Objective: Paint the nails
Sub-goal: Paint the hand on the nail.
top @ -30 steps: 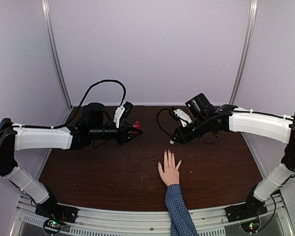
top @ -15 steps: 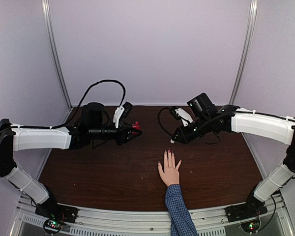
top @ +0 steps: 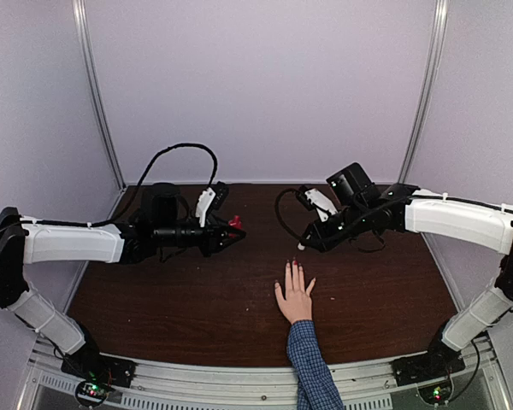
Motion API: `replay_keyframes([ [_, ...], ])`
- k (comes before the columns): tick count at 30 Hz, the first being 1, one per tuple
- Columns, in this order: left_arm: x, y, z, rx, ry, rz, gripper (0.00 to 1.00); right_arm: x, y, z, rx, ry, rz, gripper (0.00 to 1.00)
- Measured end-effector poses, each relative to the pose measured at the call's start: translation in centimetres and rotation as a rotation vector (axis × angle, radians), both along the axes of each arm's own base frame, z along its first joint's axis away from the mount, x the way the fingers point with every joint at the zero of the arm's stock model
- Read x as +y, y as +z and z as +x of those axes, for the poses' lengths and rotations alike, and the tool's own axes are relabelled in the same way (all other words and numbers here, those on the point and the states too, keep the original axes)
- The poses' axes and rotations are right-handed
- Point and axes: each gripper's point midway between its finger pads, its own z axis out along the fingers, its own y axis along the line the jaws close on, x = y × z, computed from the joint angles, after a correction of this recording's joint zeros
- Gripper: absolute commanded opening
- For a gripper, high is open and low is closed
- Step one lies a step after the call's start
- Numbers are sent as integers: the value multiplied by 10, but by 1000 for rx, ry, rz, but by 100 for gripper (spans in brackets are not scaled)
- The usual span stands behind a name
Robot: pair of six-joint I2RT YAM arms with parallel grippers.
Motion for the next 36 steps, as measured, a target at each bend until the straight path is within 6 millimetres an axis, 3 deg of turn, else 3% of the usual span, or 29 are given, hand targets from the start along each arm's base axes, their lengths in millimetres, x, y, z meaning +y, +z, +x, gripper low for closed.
replay_keyframes([
  [7, 2, 0, -2, -5, 4, 2, 0, 2, -4, -1, -10, 11, -23, 0],
  [18, 4, 6, -3, -20, 2, -6, 0, -1, -32, -1, 29, 6, -101, 0],
  [36, 3, 5, -3, -21, 1, -3, 0, 8, -35, 16, 13, -17, -115, 0],
])
